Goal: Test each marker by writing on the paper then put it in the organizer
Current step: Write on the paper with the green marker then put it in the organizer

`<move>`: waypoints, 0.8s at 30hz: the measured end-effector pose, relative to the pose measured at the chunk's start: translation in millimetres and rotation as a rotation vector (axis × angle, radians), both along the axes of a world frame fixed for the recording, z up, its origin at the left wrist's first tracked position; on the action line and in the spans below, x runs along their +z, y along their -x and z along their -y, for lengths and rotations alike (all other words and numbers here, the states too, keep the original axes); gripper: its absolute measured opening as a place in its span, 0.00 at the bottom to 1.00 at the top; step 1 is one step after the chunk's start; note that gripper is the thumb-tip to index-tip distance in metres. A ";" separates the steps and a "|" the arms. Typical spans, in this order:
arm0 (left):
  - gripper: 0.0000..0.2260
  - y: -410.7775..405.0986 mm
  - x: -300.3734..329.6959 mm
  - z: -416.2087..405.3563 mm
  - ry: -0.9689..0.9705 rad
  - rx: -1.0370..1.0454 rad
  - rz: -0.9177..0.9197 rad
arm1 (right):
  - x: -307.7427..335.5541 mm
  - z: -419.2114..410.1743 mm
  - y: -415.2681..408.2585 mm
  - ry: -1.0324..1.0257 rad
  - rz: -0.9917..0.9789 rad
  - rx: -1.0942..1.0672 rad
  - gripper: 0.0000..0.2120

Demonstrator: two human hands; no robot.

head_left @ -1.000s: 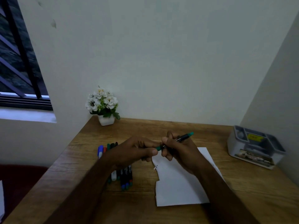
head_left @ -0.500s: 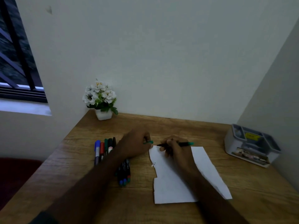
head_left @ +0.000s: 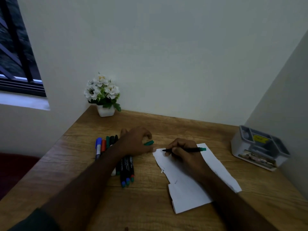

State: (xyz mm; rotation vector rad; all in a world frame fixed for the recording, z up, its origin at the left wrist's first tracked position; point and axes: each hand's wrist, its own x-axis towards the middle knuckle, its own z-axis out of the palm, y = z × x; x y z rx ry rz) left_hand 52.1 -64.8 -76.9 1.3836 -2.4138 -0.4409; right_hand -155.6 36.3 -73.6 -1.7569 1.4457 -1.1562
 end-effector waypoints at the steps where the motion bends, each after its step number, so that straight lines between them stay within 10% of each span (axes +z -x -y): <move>1: 0.23 -0.5 -0.4 0.1 -0.019 0.004 -0.007 | -0.9 0.9 0.5 0.008 -0.031 -0.002 0.12; 24: 0.23 0.2 -4.7 5.4 0.001 0.091 -0.086 | -3.6 26.3 -25.3 0.036 -0.012 -0.102 0.07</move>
